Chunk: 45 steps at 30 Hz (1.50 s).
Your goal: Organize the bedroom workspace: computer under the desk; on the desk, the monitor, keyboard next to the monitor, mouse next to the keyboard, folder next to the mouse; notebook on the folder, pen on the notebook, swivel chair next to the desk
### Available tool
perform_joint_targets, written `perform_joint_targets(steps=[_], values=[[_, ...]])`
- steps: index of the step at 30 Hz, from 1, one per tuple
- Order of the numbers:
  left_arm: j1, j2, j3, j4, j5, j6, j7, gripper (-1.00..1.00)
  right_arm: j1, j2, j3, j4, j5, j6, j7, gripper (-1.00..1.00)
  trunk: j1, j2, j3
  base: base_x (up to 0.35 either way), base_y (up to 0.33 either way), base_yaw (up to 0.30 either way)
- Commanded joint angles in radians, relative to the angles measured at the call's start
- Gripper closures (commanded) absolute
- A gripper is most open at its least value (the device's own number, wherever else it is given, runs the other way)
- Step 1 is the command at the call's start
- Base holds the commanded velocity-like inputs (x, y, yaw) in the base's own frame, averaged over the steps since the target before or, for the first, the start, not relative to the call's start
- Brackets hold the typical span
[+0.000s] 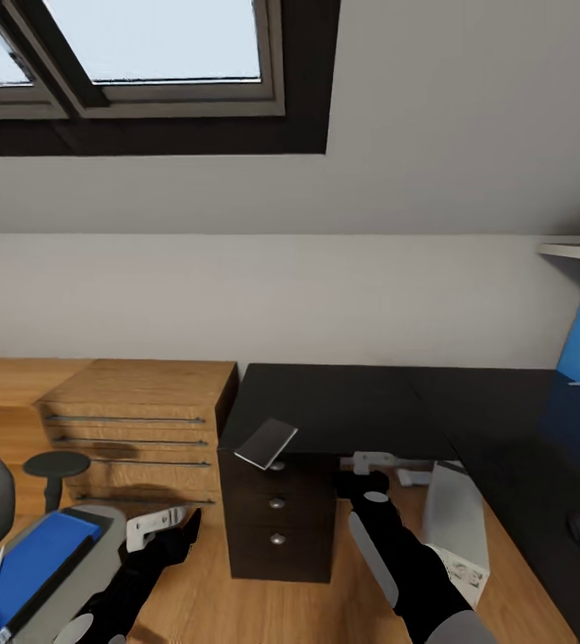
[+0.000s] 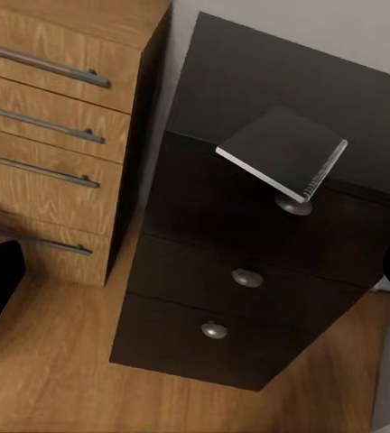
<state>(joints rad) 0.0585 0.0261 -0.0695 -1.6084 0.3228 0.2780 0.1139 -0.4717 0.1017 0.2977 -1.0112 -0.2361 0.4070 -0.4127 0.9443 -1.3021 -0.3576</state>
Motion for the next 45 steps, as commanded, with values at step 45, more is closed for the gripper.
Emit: perform_joint_targets(steps=[45], values=[[0.000, 0.005, -0.012, -0.011, 0.010, -0.003, 0.012, -1.00, -0.001, -0.001, 0.053, 0.027, 0.022, -0.024, -0.021, -1.00, -0.157, 0.286, 0.127, -0.001, 0.000, 0.240]])
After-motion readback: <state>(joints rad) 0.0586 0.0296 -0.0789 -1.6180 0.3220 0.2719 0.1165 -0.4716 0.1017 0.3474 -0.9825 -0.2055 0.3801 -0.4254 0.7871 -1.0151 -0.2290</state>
